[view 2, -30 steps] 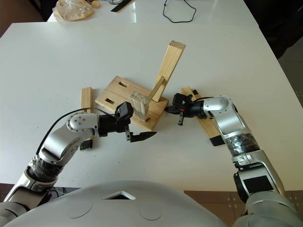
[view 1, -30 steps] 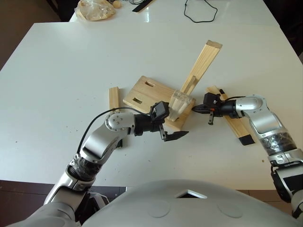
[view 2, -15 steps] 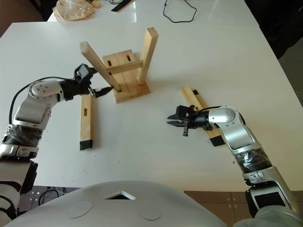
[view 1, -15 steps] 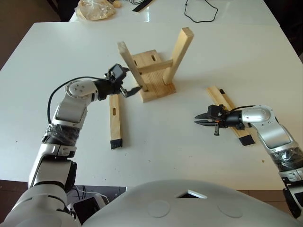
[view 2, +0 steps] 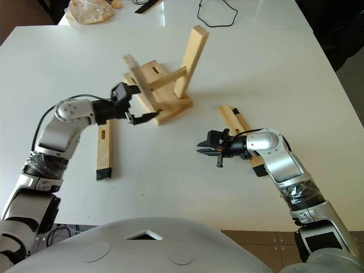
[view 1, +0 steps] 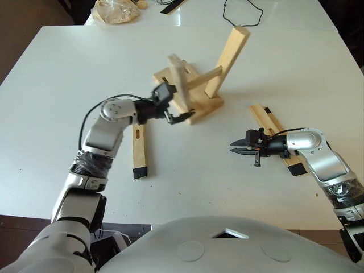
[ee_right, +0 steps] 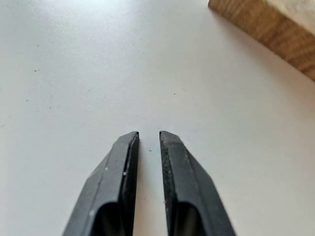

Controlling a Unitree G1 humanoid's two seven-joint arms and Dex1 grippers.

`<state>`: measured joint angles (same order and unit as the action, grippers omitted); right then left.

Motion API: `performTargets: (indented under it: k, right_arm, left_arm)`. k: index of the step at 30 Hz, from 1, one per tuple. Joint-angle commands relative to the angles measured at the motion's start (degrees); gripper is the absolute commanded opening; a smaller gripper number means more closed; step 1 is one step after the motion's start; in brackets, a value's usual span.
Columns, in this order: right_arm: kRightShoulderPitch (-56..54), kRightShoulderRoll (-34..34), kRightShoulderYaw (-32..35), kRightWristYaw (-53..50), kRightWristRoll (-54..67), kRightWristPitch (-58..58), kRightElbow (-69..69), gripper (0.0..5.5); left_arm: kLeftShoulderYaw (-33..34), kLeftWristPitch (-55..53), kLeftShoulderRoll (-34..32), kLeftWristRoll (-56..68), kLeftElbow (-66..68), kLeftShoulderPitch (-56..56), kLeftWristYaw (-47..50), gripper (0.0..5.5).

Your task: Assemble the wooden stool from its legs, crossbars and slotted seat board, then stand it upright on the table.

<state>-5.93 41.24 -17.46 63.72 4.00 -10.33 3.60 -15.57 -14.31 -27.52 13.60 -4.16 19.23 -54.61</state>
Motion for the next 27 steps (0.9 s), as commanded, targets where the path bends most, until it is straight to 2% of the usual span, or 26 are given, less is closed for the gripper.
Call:
performTargets:
  k: [1, 6, 9, 13, 16, 20, 24, 27]
  right_arm:
    - [-1.11, 1.15, 1.19, -0.18, -0.43, 0.17, -1.0, 0.76]
    - [-1.3, 1.16, 1.45, -0.56, -0.89, 0.68, -2.26, 0.76]
    - [-1.04, 1.39, 1.87, -1.39, -1.58, 1.07, -3.09, 0.76]
    - [0.08, 1.94, 2.49, -1.97, -1.73, 1.18, -2.54, 0.76]
    - [2.3, 2.75, 2.48, -1.0, -0.74, 0.87, 0.22, 0.76]
    - [5.0, 5.07, 1.57, 3.05, 1.7, 0.23, 4.81, 0.76]
    - [6.43, 6.57, 0.14, 7.14, 3.69, -0.59, 8.72, 0.76]
    - [4.84, 4.24, -1.27, 4.93, 1.43, -0.61, 7.33, 0.76]
  left_arm:
    - [-4.92, -6.98, 0.75, 2.87, -11.87, -3.63, -1.01, 4.59]
    - [-6.91, -11.34, -0.31, 3.02, -17.37, -4.68, -0.35, 4.59]
    - [-6.26, -11.93, -5.03, 1.76, -18.95, -5.19, -2.36, 4.59]
    - [-1.94, -10.23, -13.42, 2.32, -20.22, -6.93, -6.81, 4.59]
    - [3.4, -10.56, -16.47, 4.73, -18.73, -5.9, -8.22, 4.59]
    - [7.9, -11.17, -14.19, 5.96, -8.6, 1.31, -6.24, 4.59]
    - [5.07, -6.04, -10.39, 1.42, 5.68, 7.57, -5.64, 4.59]
    - [2.36, 1.85, -5.21, -5.18, 20.17, 13.28, -0.62, 4.59]
